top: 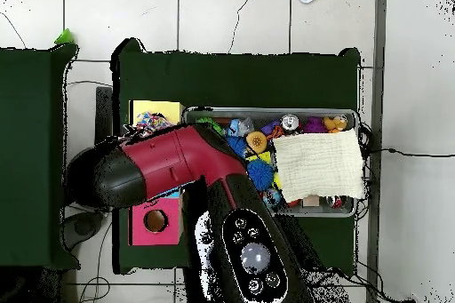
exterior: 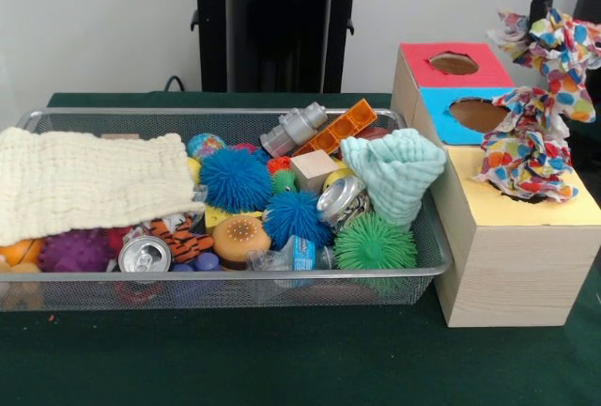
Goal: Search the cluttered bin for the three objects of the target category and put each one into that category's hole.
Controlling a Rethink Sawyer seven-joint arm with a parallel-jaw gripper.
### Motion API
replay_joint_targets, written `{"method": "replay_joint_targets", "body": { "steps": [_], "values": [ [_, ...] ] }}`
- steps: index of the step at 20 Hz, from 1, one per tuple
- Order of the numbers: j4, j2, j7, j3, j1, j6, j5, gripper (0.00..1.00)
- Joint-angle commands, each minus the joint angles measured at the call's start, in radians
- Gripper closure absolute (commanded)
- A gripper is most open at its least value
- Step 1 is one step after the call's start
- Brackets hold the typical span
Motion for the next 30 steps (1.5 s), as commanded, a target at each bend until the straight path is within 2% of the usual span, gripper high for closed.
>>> {"method": "replay_joint_targets", "body": {
  "steps": [1, 14, 21, 30],
  "values": [
    [-0.018, 0.046, 0.129, -0.055, -0.014, -0.029, -0.039, 1.0],
    [-0.003, 0.078, 0.155, -0.075, 0.013, -0.079, -0.044, 1.0],
    [-0.044, 0.099, 0.173, -0.102, 0.052, -0.067, -0.038, 1.0],
    [-0.037, 0.115, 0.175, -0.12, 0.063, -0.103, -0.039, 1.0]
  ]
}}
